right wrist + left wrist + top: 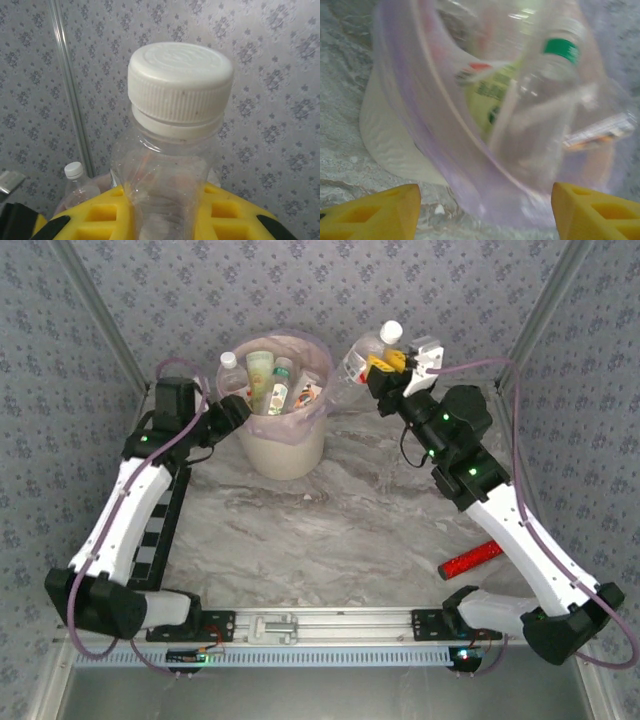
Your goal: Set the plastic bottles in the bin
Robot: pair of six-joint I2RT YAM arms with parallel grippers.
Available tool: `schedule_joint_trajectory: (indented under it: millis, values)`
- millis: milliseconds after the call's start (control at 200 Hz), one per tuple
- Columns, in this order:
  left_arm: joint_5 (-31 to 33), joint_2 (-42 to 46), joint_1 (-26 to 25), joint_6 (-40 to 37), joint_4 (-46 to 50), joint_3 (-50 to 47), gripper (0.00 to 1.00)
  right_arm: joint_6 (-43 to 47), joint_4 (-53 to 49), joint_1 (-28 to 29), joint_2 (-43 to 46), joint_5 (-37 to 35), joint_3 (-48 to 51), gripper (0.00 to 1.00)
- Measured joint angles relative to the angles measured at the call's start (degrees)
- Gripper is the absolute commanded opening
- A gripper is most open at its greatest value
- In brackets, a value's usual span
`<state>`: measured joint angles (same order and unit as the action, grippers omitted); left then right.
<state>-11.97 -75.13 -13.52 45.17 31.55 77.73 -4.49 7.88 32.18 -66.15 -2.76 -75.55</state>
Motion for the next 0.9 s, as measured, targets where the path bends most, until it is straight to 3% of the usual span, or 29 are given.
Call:
schedule_joint_trajectory:
  millis: [280,690,765,900]
  values:
    - [3.5,-2.38,-0.11,5.29,-2.16,0.09,0.58,0.5,-0.31,-1.6,4.17,-1.14,2.16,0.18]
    - [1.07,-8.07,0.02,2.86,1.99,7.87,0.28,0.44,-1.05,-2.84,4.13,-1.14,3.74,0.18]
    - [0.37,-9.05,0.04,2.08,2.12,8.92,0.28,0.26,-1.18,-3.02,4.11,-1.14,3.74,0.18]
    - [-3.15,-11.87,0.0,-0.85,3.98,11.76,0.4,-0.2,-1.29,-3.08,3.87,-1.11,3.74,0.18]
